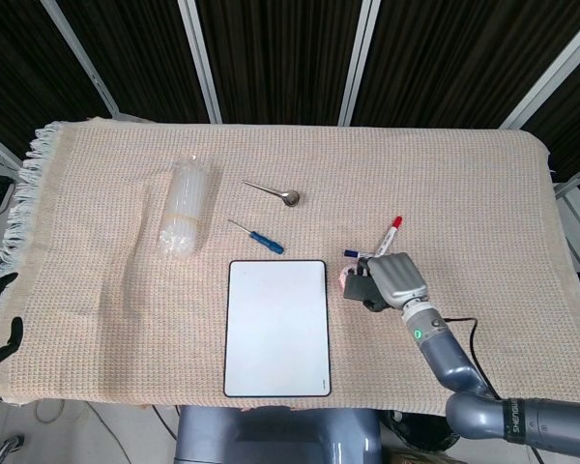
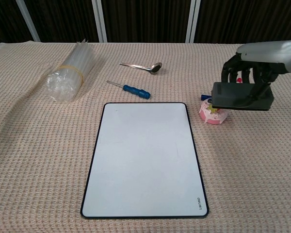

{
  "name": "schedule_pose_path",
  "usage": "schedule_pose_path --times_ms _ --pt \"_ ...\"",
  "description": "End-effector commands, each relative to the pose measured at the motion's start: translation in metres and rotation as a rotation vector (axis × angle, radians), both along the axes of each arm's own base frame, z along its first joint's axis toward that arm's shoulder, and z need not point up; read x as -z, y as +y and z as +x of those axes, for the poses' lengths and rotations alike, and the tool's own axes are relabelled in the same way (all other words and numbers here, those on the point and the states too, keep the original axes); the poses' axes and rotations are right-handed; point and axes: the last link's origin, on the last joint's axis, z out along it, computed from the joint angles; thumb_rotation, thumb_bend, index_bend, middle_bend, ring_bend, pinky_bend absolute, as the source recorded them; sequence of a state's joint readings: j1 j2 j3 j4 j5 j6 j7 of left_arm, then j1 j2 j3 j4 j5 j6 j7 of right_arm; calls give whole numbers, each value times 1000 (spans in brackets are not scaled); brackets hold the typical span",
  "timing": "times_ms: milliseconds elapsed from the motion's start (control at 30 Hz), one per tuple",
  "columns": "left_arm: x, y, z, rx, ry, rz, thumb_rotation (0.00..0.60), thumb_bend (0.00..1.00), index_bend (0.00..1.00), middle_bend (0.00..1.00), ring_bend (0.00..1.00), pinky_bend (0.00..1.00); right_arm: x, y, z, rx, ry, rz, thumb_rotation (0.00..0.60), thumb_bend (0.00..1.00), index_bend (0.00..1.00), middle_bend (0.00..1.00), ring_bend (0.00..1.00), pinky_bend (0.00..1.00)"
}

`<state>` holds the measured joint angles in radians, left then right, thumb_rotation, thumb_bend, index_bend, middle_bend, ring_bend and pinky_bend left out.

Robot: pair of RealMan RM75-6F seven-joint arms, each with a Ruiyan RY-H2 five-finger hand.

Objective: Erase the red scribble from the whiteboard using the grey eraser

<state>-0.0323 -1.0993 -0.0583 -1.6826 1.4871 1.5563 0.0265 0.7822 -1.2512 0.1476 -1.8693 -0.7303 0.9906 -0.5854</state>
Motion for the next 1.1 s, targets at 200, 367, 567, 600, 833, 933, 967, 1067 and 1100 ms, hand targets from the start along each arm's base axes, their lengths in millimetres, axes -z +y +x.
schedule_pose_path --times_ms 200,367,567,600,833,933,967,1067,1100 --pt "0 0 0 1 0 1 600 489 154 6 0 44 -3 27 -60 73 77 37 600 487 565 512 508 591" --pt "0 0 0 1 1 2 600 489 153 6 0 44 8 38 -78 90 64 57 600 484 565 497 490 573" --pt "0 0 0 0 1 3 600 489 153 6 0 44 21 40 -84 85 24 54 600 417 540 459 457 537" --pt "0 0 0 -1 1 3 600 489 153 6 0 44 23 40 -85 85 20 55 600 381 500 435 438 514" --pt "-1 0 0 -4 -3 4 600 489 153 6 0 44 33 39 -92 108 8 91 600 162 101 109 194 276" --pt "-1 1 -1 -4 -2 5 600 489 154 6 0 44 24 36 -91 121 -35 69 600 118 37 38 124 192" --pt "-1 1 -1 -4 -2 6 600 489 154 6 0 44 17 35 -91 121 -47 58 600 115 27 29 114 182" --pt "-1 1 -1 -4 -1 8 600 489 153 6 0 44 -5 35 -89 115 -73 29 600 104 3 7 78 162" --pt "-1 1 -1 -4 0 8 600 489 154 6 0 44 -13 36 -88 112 -81 15 600 102 1 3 71 161"
